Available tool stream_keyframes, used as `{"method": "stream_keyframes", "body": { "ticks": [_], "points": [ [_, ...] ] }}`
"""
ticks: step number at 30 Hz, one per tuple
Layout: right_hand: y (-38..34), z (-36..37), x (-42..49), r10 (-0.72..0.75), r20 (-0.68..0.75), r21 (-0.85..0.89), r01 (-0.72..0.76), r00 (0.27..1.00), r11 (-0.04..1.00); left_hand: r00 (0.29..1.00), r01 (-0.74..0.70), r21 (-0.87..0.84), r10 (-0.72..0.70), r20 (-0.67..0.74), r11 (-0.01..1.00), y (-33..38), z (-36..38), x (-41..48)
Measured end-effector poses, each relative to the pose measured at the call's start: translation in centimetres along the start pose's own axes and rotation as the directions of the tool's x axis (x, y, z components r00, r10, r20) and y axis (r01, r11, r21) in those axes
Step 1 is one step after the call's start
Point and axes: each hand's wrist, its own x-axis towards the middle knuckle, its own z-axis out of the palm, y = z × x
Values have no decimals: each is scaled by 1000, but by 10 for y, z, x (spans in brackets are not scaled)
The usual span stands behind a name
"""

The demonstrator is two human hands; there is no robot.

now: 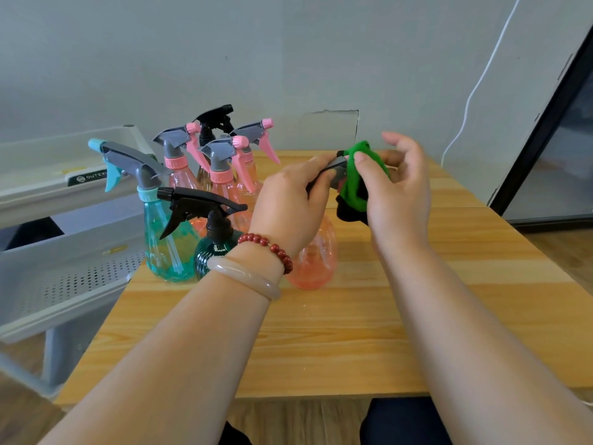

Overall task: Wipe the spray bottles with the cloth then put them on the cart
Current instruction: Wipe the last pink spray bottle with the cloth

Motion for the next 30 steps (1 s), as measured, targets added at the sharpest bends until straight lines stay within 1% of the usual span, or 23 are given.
{"method": "stream_keyframes", "body": {
  "ticks": [2,4,5,8,11,13,15,18,19,20,21,23,27,28,30],
  "points": [
    [1,6,5,-1,94,-63,7,996,998,1000,-2,-16,2,-3,1000,0,1,0],
    [2,12,1,-34,202,-153,65,979,986,1000,-10,-22,9,-12,1000,0,0,-1],
    [5,13,-3,-62,221,-184,104,973,977,1000,-8,-24,7,-11,1000,0,-1,-1],
    [14,12,-15,-116,164,-193,147,980,970,1000,7,-36,-8,-1,999,1,-1,-2],
    [25,7,-20,-93,107,-181,111,990,977,1000,28,-23,-28,1,999,3,-2,-2],
    [31,0,-20,-80,128,-238,109,989,965,1000,25,-11,-25,7,1000,4,-2,-2],
    [33,-6,-18,-98,154,-286,139,983,948,999,31,-3,-31,7,1000,4,-2,-2],
    [29,-6,-17,-235,94,-294,252,967,922,999,43,4,-43,1,999,5,0,-2],
    [28,-2,-18,-275,93,-297,290,957,910,999,36,-9,-36,5,999,5,1,-2],
    [29,2,-20,-292,121,-296,315,949,902,999,40,-25,-40,11,999,5,1,-3],
    [31,6,-21,-281,174,-299,322,944,898,998,55,-33,-54,15,998,6,0,-2],
    [42,9,-26,-205,279,-341,297,938,892,996,83,-13,-83,18,996,6,-3,-2],
    [67,-11,-22,9,424,-538,244,906,807,992,116,-6,-116,58,993,6,-12,-5],
    [69,-16,-20,32,410,-559,223,912,798,990,128,-4,-128,64,992,7,-13,-6],
    [65,-22,-13,-22,265,-561,173,964,810,982,184,-50,-182,51,982,7,-11,-8]
  ]
}}
